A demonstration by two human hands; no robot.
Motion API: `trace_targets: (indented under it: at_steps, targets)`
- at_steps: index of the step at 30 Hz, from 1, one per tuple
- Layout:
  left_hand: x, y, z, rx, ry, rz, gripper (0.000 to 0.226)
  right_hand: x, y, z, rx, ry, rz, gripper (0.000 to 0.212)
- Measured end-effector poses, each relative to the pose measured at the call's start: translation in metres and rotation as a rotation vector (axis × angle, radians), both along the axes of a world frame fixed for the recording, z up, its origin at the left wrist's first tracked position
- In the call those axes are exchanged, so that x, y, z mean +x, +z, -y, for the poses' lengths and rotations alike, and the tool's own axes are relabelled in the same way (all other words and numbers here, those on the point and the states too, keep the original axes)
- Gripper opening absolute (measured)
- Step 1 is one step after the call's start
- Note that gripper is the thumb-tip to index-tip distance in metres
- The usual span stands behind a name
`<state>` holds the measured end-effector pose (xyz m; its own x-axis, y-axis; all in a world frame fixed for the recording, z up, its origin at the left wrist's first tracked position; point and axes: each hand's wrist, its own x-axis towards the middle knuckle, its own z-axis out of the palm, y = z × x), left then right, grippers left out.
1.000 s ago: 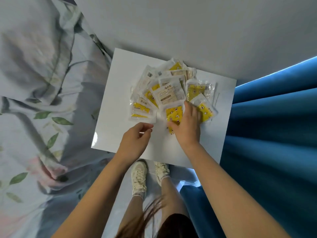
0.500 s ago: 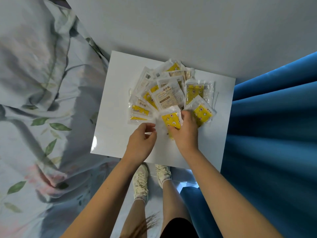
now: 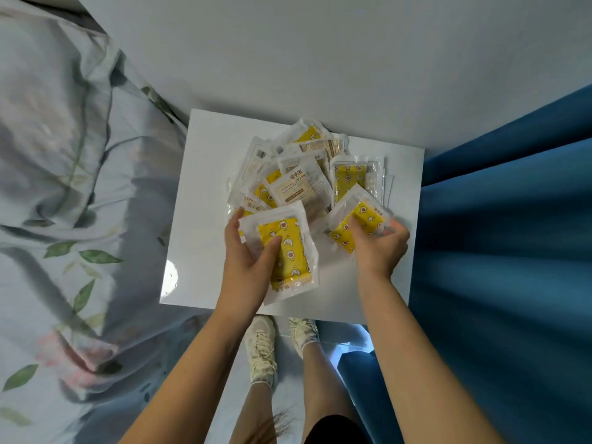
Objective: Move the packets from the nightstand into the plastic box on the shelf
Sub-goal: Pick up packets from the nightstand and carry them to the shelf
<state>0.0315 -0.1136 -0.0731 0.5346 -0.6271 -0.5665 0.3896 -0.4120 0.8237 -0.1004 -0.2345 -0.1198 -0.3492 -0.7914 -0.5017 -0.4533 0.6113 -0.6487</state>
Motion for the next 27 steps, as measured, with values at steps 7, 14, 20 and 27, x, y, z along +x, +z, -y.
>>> trace_targets:
  at_steps: [7, 14, 20, 27]
  targets:
    - [0.008, -0.003, -0.007, 0.115, -0.094, 0.017, 0.026, -0.003, -0.026, -0.002, -0.018, 0.005, -0.104, 0.072]
    - [0.010, -0.005, -0.008, 0.159, -0.026, -0.052, 0.025, -0.011, 0.010, -0.016, -0.174, 0.017, 0.240, 0.032]
    - [0.008, 0.002, -0.004, 0.072, -0.030, -0.211, 0.038, 0.006, 0.043, -0.036, 0.103, 0.536, 0.587, 0.010]
    - [0.019, -0.003, -0.015, 0.110, 0.147, -0.176, 0.035, 0.017, 0.037, 0.028, 0.018, 0.420, 0.304, 0.021]
